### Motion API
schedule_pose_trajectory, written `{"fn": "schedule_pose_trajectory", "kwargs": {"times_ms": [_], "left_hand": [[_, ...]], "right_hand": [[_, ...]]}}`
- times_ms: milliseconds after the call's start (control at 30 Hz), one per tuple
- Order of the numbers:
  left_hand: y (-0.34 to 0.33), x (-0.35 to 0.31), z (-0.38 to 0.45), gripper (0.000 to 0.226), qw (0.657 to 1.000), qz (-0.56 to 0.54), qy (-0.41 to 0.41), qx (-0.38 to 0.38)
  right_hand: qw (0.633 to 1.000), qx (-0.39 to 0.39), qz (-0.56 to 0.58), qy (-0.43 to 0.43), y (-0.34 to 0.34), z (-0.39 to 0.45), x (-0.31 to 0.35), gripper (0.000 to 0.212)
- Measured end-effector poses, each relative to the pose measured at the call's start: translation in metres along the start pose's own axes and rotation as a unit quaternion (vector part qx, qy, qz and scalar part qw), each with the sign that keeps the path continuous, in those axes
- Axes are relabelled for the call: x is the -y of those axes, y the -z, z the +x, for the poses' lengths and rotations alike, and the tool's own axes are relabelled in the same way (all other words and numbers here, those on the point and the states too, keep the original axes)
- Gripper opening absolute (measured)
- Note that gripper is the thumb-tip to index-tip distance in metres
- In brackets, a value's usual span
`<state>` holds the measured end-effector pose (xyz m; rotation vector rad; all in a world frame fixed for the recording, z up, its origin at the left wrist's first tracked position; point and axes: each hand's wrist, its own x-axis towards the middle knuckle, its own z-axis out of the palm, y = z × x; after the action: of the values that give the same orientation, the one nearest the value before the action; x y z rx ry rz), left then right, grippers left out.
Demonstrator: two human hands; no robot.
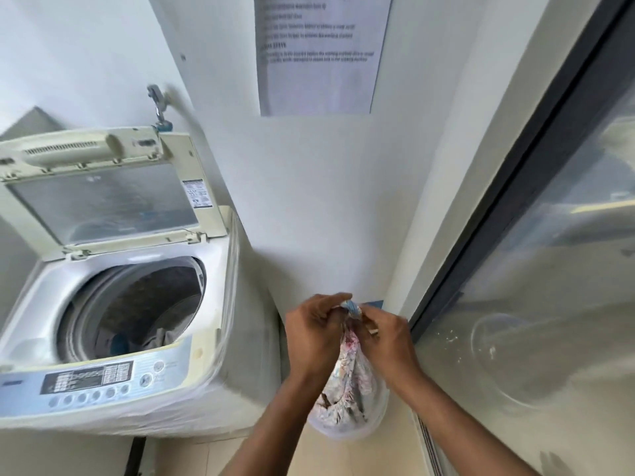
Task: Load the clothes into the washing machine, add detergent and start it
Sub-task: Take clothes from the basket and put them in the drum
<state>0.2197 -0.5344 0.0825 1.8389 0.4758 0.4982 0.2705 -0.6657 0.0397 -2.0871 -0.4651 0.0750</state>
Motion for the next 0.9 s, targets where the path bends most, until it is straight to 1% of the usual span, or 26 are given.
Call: {"fn": "schedule_pose_trajectory", "kwargs": {"times_ms": [100,167,267,367,400,467,533,633,667,733,767,833,867,900], "left_hand": [[0.013,-0.038,0.006,0.037,0.998,-0.056,0.004,-0.017],[0.021,-0.066,0.011,0.037,0.997,-0.078,-0.022,-0.014],[0.035,-0.118,0.019,0.037,0.990,-0.096,-0.098,-0.019],[0.050,-0.173,0.028,0.033,0.975,-0.120,-0.186,-0.032],[0.056,-0.189,0.030,0.032,0.968,-0.127,-0.215,-0.034],[0.067,-0.216,0.032,0.031,0.953,-0.146,-0.263,-0.039],[0.081,-0.233,0.034,0.032,0.941,-0.176,-0.282,-0.063],[0.106,-0.231,0.049,0.033,0.931,-0.203,-0.271,-0.133],[0.113,-0.223,0.055,0.032,0.932,-0.214,-0.251,-0.153],[0.124,-0.200,0.063,0.027,0.931,-0.240,-0.202,-0.187],[0.126,-0.188,0.063,0.026,0.930,-0.251,-0.179,-0.200],[0.125,-0.165,0.062,0.028,0.935,-0.236,-0.148,-0.219],[0.122,-0.156,0.062,0.028,0.944,-0.210,-0.139,-0.215],[0.117,-0.147,0.061,0.028,0.956,-0.176,-0.132,-0.194]], "right_hand": [[0.998,0.043,0.038,-0.004,0.015,-0.001,0.026,0.026],[0.998,0.060,0.006,0.000,0.021,-0.002,0.034,0.029],[0.994,0.083,-0.070,-0.008,0.023,-0.001,0.032,0.035],[0.993,0.087,-0.083,-0.014,0.022,0.009,0.037,0.047],[0.993,0.081,-0.081,-0.011,0.023,0.014,0.041,0.044],[0.997,0.053,-0.059,-0.019,0.029,0.029,0.054,0.028],[0.999,0.016,-0.023,-0.020,0.043,0.046,0.069,0.016],[0.999,-0.031,0.033,0.012,0.075,0.068,0.102,0.018],[0.997,-0.044,0.053,0.026,0.086,0.073,0.115,0.024],[0.992,-0.073,0.086,0.050,0.108,0.084,0.143,0.044],[0.988,-0.086,0.113,0.054,0.117,0.090,0.155,0.050],[0.978,-0.109,0.163,0.070,0.133,0.100,0.180,0.049],[0.973,-0.121,0.174,0.087,0.140,0.105,0.192,0.045],[0.969,-0.132,0.178,0.108,0.146,0.109,0.205,0.040]]}}
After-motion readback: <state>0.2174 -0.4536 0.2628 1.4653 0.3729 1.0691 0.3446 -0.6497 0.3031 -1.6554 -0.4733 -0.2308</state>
